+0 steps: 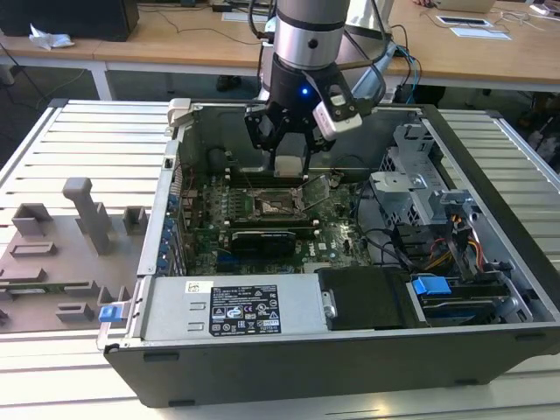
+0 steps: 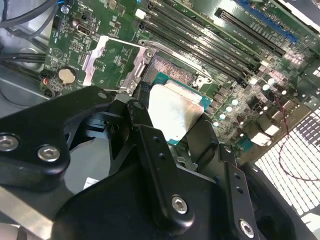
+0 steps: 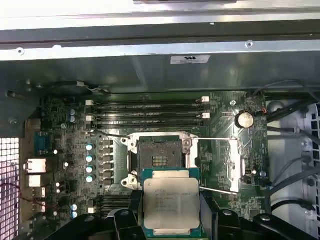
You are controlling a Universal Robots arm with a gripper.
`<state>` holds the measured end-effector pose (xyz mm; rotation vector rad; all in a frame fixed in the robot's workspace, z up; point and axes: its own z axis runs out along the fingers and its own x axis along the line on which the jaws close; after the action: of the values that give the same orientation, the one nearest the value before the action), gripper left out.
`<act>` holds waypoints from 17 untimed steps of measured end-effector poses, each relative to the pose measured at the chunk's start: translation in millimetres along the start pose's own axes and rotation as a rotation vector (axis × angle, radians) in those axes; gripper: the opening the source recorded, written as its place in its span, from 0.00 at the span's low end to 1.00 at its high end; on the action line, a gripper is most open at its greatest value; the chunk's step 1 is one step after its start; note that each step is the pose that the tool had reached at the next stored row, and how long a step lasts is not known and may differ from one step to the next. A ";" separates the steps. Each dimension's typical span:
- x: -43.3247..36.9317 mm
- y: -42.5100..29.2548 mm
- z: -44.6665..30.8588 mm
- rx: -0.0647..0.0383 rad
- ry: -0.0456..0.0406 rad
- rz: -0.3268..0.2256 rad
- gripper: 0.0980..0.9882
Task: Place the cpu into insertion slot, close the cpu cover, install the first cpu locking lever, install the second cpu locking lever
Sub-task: 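Place the cpu into insertion slot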
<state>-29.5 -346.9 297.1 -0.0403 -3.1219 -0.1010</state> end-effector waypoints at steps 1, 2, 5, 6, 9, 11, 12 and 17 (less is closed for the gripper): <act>-0.1 0.7 2.7 0.000 0.0000 0.000 0.50; -0.1 1.5 5.8 0.000 0.0000 0.000 0.50; -0.5 3.5 15.8 0.000 0.0000 0.000 0.50; -0.8 3.8 18.1 0.000 0.0001 0.000 0.50; -2.6 4.4 23.7 0.000 0.0002 0.000 0.50; -2.7 4.3 23.8 0.000 0.0002 0.000 0.50; -2.7 4.4 23.9 0.000 0.0001 0.000 0.50; -2.7 4.4 24.2 0.002 -0.0046 0.070 0.50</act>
<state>-27.1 -341.1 273.2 -0.1499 -3.1210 -0.0968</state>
